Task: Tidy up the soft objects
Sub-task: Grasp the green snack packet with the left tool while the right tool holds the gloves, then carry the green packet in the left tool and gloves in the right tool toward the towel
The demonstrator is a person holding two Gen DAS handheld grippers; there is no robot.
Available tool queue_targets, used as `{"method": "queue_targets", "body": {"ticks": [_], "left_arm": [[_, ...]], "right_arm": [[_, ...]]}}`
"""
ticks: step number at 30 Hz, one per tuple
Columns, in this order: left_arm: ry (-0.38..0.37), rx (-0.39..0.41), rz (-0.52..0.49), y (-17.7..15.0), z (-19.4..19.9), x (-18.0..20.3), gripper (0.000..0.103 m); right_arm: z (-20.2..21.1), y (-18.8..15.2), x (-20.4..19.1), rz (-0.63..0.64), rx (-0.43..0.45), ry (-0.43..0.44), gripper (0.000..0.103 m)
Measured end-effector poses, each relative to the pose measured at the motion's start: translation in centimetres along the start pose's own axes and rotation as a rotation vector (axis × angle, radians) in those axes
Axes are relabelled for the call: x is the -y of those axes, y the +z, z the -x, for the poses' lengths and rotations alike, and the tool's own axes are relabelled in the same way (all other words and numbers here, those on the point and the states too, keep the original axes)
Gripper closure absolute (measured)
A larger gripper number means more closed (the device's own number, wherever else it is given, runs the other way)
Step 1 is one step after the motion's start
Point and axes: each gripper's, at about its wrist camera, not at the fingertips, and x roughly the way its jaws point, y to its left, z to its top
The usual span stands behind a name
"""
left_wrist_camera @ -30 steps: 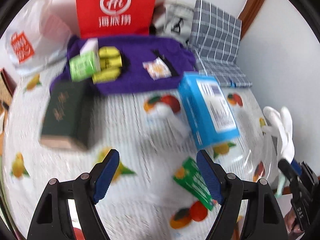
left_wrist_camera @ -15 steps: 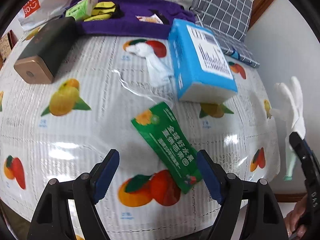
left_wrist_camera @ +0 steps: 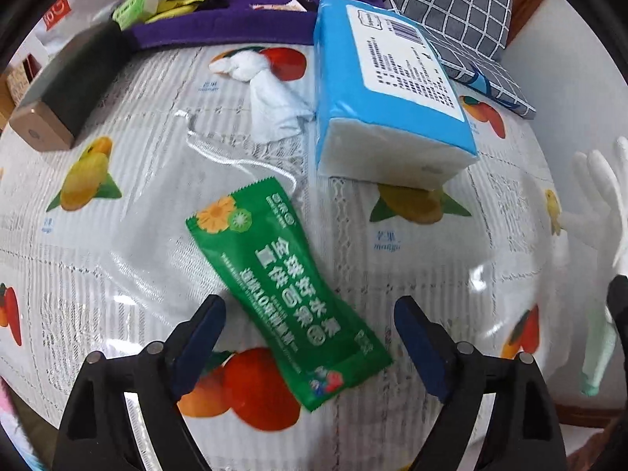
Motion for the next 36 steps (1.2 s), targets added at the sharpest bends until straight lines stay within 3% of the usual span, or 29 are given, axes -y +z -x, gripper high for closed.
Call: {"method": "queue_targets", "body": {"ticks": [3, 5, 7, 9, 12, 14, 16, 18, 19, 20, 22, 31, 36], "left_arm": [[0.041, 0.056, -0.053, 0.0, -0.2, 0.8, 0.018], [0.113, 0.084, -0.127, -0.1, 0.1, 1.2, 0.055], [0.08, 0.061, -0.141, 0.4, 0.4, 0.9, 0.062], [0.03, 0.038, -0.119, 0.6, 0.7, -0.2, 0.062], [0.014, 0.028, -0.098, 0.5, 0.7, -1.2, 0.059], [-0.024, 0.043, -0.093, 0.4, 0.6, -1.0, 0.04], [0.012, 0.076, -0.112, 0.1, 0.4, -0.5, 0.039], [0.074, 0.112, -0.15, -0.2, 0.3, 0.4, 0.047], [0.093, 0.131, -0.171, -0.2, 0.3, 0.5, 0.065], [0.075, 0.133, -0.179, -0.1, 0.5, 0.3, 0.073], [0.012, 0.108, -0.144, 0.3, 0.9, -0.8, 0.08], [-0.092, 0.112, -0.087, -0.3, 3.8, -6.1, 0.081], [-0.108, 0.144, -0.027, -0.8, 5.2, -9.4, 0.081]], "right_arm": [[-0.4, -0.2, 0.5, -0.009, -0.005, 0.01, 0.083], [-0.7, -0.5, 0.8, -0.017, -0.012, 0.016, 0.083], [-1.1, -0.7, 0.9, -0.022, -0.021, 0.021, 0.083], [-1.7, -1.1, 0.7, -0.017, -0.035, 0.04, 0.083], [-2.6, -1.4, 0.4, -0.017, -0.056, 0.057, 0.083], [-3.3, -1.5, 0.0, -0.011, -0.068, 0.067, 0.083], [-3.7, -1.5, -0.4, -0.001, -0.075, 0.076, 0.083], [-3.8, -1.5, -1.0, 0.013, -0.075, 0.085, 0.083], [-3.8, -1.5, -1.3, 0.022, -0.074, 0.088, 0.083], [-3.8, -1.5, -1.5, 0.029, -0.075, 0.092, 0.083], [-3.8, -1.5, -1.9, 0.041, -0.079, 0.096, 0.083], [-4.9, -2.4, -4.6, 0.081, -0.129, 0.121, 0.083], [-5.9, -3.8, -6.3, 0.1, -0.183, 0.131, 0.083]]}}
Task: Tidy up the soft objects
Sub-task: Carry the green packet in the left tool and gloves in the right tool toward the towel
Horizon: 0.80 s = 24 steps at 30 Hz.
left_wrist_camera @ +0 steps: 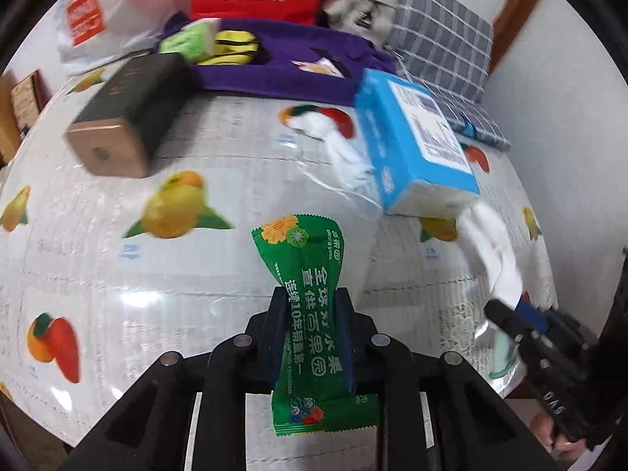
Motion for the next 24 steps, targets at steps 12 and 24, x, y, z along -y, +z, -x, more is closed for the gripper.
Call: {"method": "queue_targets", "body": {"ticks": [12, 24], "left_arm": [[0.085, 0.011, 0.156, -0.3, 1.7, -9.5, 0.081], [0.069, 0.104, 0.175, 2.6, 4.6, -12.4, 0.081]], "right_arm": [[1.1, 0.9, -3.2, 0.031, 0.008, 0.029, 0.083], [4.3, 5.8, -3.6, 0.039, 0.106, 0.035, 0.083]]}}
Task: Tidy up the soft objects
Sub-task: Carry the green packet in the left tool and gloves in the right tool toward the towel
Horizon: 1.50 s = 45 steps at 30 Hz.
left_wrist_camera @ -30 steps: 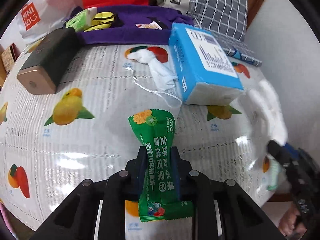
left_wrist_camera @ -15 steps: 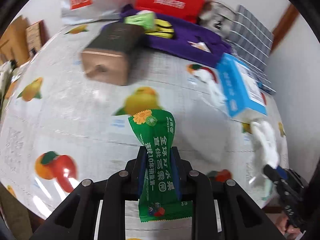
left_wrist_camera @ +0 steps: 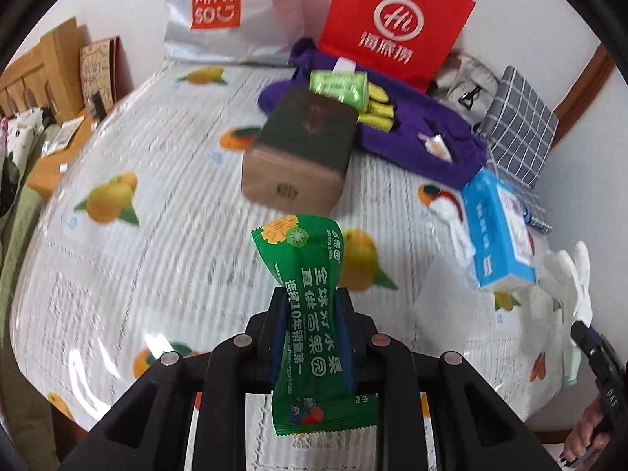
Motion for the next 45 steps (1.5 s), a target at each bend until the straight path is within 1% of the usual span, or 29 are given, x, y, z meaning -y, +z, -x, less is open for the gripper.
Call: {"method": "queue_targets", "body": {"ticks": [2, 7, 10, 17, 20, 22, 33, 37, 45], "left_arm": [[0.004, 0.017, -0.014, 0.8, 0.4, 0.2, 0.081], [-0.003, 0.066, -0.035, 3.3, 1.5, 0.8, 0.081], [0.015, 0.089, -0.046, 4.6, 2.0, 0.9, 0.081], [0.033, 0.135, -0.047, 7.4, 2.9, 0.6, 0.081], [0.054, 0.165, -0.06, 8.7, 3.2, 1.0, 0.081], [0.051, 0.18, -0.069, 9.6, 3.4, 1.3, 0.081], [0.025, 0.241, -0.131, 14.6, 3.1, 4.2, 0.081], [0.037, 0.257, -0.147, 16.0, 2.4, 5.2, 0.081], [0.017, 0.267, -0.173, 18.6, 1.1, 6.9, 0.08]], "right_arm": [[0.0, 1.1, 0.0, 0.004, 0.021, -0.009, 0.083], [-0.5, 3.7, 0.2, -0.003, 0.034, -0.034, 0.082], [-0.6, 5.1, 0.3, -0.005, 0.048, -0.045, 0.082], [-1.4, 7.4, 0.9, -0.008, 0.065, -0.068, 0.082], [-1.8, 8.4, 1.1, -0.001, 0.072, -0.077, 0.082], [-2.1, 8.9, 1.1, 0.008, 0.077, -0.086, 0.082], [-4.8, 13.5, 1.3, 0.044, 0.088, -0.137, 0.082], [-5.8, 15.0, 1.0, 0.048, 0.098, -0.137, 0.082], [-7.6, 17.8, 1.1, 0.051, 0.123, -0.129, 0.082]]}}
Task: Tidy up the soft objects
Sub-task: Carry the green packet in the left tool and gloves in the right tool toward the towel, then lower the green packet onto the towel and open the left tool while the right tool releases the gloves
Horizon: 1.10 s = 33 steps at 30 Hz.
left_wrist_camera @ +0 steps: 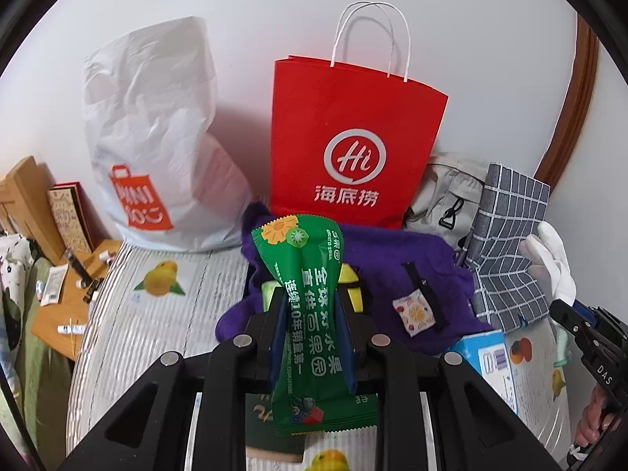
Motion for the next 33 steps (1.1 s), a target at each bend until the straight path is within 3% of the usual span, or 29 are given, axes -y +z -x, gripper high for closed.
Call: {"method": "queue_targets", "body": {"ticks": [12, 20, 33], "left_arm": [[-0.036, 0.004, -0.025, 3.0, -3.6, 2.7, 0.081], [-0.062, -0.017, 0.014, 4.1, -7.3, 2.2, 0.08], [-0.214, -0.156, 0.101, 3.2, -13.5, 1.0, 0.08]], "right_arm": [[-4.7, 3.7, 1.0, 0.016, 0.009, 0.011, 0.082], [-8.4, 4.3, 2.0, -0.001, -0.013, 0.039, 0.081], [-17.1, 1.4, 4.0, -0.042, -0.185, 0.069, 0.081]]}}
